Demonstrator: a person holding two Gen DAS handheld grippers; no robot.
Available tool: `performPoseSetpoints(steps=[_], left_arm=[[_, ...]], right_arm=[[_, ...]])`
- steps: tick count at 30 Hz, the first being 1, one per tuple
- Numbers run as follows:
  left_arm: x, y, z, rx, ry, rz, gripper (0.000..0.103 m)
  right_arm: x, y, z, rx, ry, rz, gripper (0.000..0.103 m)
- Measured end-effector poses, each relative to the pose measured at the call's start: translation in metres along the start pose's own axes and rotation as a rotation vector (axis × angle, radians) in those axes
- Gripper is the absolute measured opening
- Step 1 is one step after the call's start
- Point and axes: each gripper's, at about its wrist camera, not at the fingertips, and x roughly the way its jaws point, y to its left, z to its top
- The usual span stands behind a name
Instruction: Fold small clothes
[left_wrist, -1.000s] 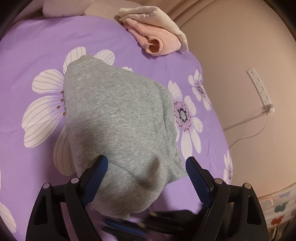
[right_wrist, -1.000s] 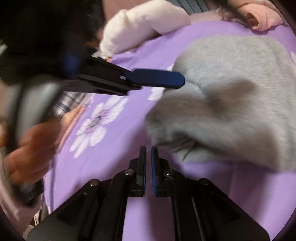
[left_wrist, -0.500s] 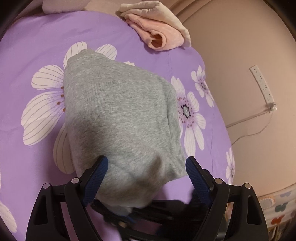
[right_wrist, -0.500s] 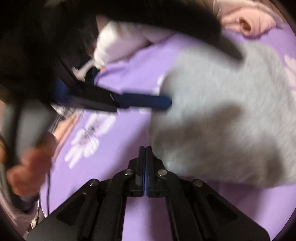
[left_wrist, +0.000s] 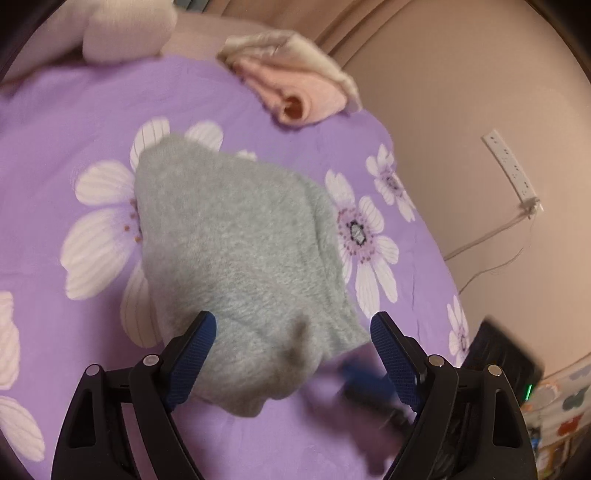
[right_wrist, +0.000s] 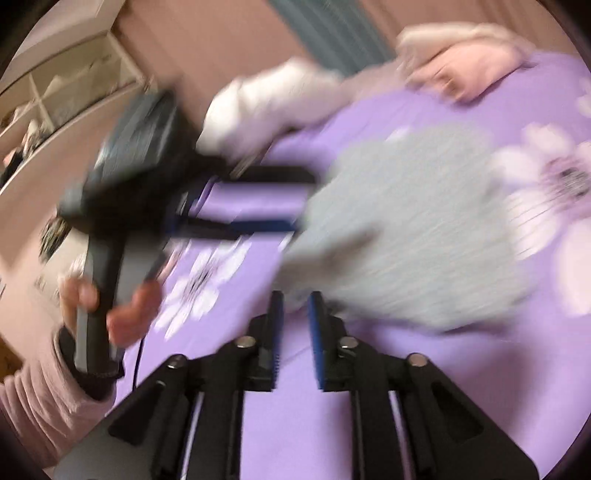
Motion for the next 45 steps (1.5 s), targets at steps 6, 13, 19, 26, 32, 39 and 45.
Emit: performPoseSetpoints(steps=[6, 13, 19, 26, 32, 39, 45], left_arm=[[0.008, -0.017, -0.014, 0.074, -0.006, 0.058, 0.086], [0.045, -0.028, -0.026, 0.167, 0.046, 0.183, 0.086], [0.046, -0.024, -0.024, 0.149, 0.044, 0.165, 0.087], [0.045, -0.033, -0.024, 0.171, 0.037, 0.157, 0.087], [0.069, -0.04, -0.03, 0.206, 0.083, 0.168, 0.087], [0.051, -0.032, -0.026, 0.161, 0.043, 0.153, 0.087], [0.031, -0.012, -0.021, 0.06, 0.008, 0.092, 0.087]], right_arm=[[0.007, -0.038, 0.026, -0.021, -0.009, -0.223, 0.028], [0.033, -0.097, 0.061, 0.146, 0.0, -0.248, 0.055], [0.054, -0.11, 0.078, 0.208, 0.049, -0.163, 0.04], [0.052, -0.108, 0.097, 0.153, 0.025, -0.223, 0.008], [0.081, -0.117, 0.091, 0.067, 0.154, -0.373, 0.011], [0.034, -0.108, 0.091, 0.097, 0.058, -0.302, 0.027], [-0.003, -0.074, 0.065, -0.021, 0.148, -0.239, 0.037]])
